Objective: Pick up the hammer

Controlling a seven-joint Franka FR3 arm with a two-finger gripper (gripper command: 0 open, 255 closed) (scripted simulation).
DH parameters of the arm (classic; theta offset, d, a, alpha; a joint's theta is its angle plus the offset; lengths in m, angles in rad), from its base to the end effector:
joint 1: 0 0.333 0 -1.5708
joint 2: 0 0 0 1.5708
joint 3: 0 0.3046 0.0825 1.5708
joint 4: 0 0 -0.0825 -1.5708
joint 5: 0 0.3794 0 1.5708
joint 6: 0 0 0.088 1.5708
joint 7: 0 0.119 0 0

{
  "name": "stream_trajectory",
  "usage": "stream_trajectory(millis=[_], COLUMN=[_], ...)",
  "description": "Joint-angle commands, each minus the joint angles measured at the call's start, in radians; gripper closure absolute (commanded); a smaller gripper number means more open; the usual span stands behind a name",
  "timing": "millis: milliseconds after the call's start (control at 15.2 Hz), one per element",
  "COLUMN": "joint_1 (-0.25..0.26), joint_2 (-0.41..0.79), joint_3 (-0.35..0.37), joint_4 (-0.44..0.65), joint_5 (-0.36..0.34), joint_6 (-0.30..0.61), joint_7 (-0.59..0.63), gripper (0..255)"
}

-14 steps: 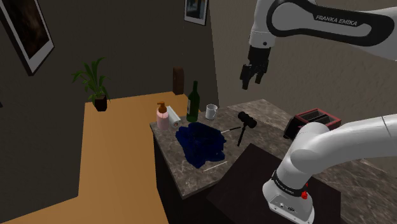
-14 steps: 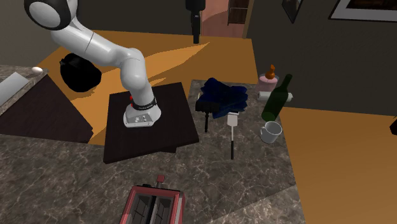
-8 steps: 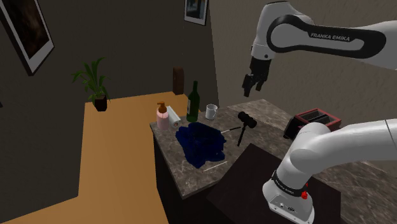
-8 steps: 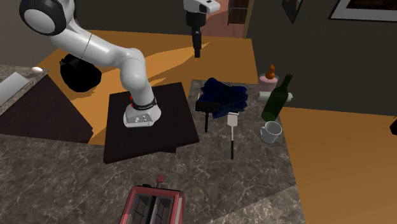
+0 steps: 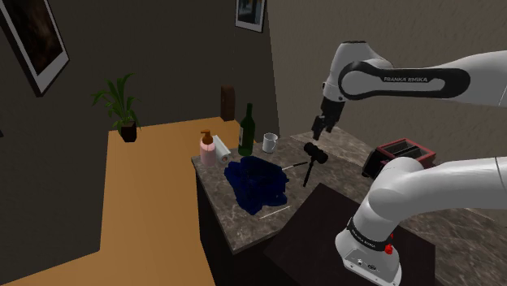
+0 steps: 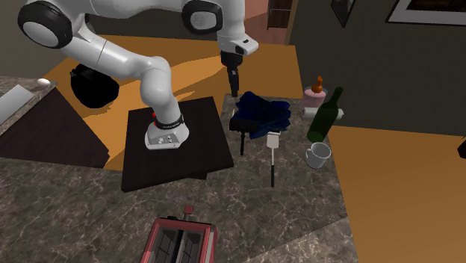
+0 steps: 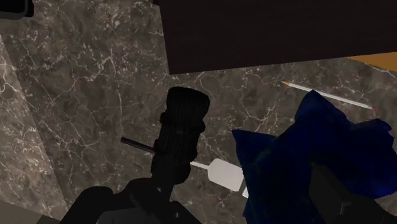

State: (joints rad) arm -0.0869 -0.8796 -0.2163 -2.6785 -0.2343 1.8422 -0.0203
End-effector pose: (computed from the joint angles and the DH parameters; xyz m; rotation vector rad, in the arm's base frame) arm 0.2840 -0.1098 0.4638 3.0681 -0.2297 0.0439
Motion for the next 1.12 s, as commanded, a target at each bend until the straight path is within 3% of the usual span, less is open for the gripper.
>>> stream_trajectory(millis=[0, 462, 1056], joint_1=[-0.018, -0.075, -0.08], joint_2=[0.01, 0.14, 0.228], joint_3=[-0.045, -0.216, -0.254], joint_4=[-0.047, -0.163, -0.222], joint_5=[-0.033, -0.142, -0.175], joint_6=[0.075, 0.371, 0.517], joint_7=[-0.034, -0.145, -0.139], gripper=[0, 0, 0])
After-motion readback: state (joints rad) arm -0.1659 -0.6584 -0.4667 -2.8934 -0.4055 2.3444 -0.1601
